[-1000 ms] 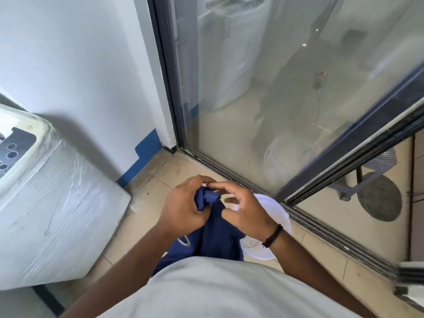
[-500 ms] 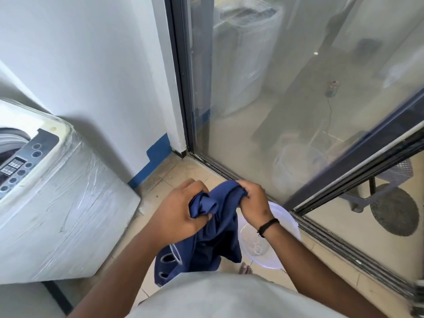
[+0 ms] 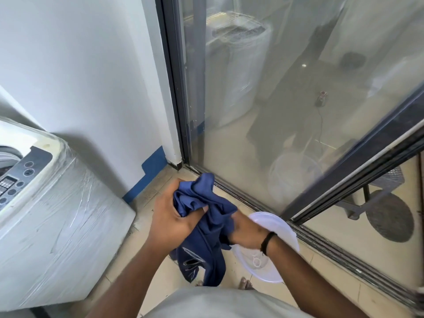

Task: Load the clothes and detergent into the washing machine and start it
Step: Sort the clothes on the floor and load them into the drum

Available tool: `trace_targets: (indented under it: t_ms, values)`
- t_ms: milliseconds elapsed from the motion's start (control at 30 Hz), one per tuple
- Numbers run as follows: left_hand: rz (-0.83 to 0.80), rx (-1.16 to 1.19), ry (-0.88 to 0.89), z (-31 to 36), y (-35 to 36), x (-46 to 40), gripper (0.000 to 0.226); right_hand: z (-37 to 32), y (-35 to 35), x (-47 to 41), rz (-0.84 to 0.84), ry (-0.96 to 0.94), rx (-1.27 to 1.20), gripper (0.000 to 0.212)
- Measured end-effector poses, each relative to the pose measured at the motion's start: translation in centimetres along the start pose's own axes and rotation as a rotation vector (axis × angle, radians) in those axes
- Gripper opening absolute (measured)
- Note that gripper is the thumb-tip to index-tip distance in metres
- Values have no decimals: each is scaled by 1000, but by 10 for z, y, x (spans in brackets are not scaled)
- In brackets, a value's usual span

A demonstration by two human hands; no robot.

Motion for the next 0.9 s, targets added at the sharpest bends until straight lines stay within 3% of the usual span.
trace_targets:
  t_ms: [33, 100, 200, 300, 367, 433, 500, 567, 600, 733, 800, 867, 900]
  values:
    - [23, 46, 2, 6, 0, -2, 36, 10, 6, 2, -89, 47, 75, 58]
    - [28, 119, 6, 15, -1, -5, 35, 39, 20, -1, -38, 105, 215, 49]
    - [-72, 149, -5, 22, -11, -12, 42, 65, 22, -15, 238, 229, 373, 20]
    - [-329, 45, -80, 15, -31, -19, 43, 54, -4, -26, 575, 220, 146, 22]
    - [-428, -129, -88, 4, -38, -18, 42, 30, -28, -30, 693, 139, 84, 29]
    - [-380, -258, -31, -4, -36, -16, 52, -6, -39, -31, 642, 39, 79, 37]
    - [-307, -318, 51, -8, -29, -15, 81, -45, -29, -28, 498, -86, 88, 38]
    - [-320, -291, 72, -14, -24, -17, 110, -71, -7, -20, 330, -191, 103, 31]
    - [-330, -262, 51, -18, -24, -17, 111, -78, 4, -15, 249, -238, 120, 29]
    - [-171, -330, -28, -29, -34, -15, 44, -77, 2, -7, -89, -233, -163, 63]
    - [-147, -297, 12, -30, -34, -14, 36, -59, -14, -15, 59, -173, -259, 66]
    - [-108, -202, 14, -23, -28, -13, 30, -24, -26, -27, 239, -91, -152, 77]
    - [-81, -133, 10, -17, -24, -13, 28, -5, -28, -31, 205, -36, -89, 88]
Point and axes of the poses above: each hand's wrist, its own x-axis away from the middle knuckle, its own y-axis out of the palm, z = x × y, the point moved 1 cm from there along -x, towards the middle knuckle, and after that the axes turned 3 degrees about y, right-handed, at the moved point
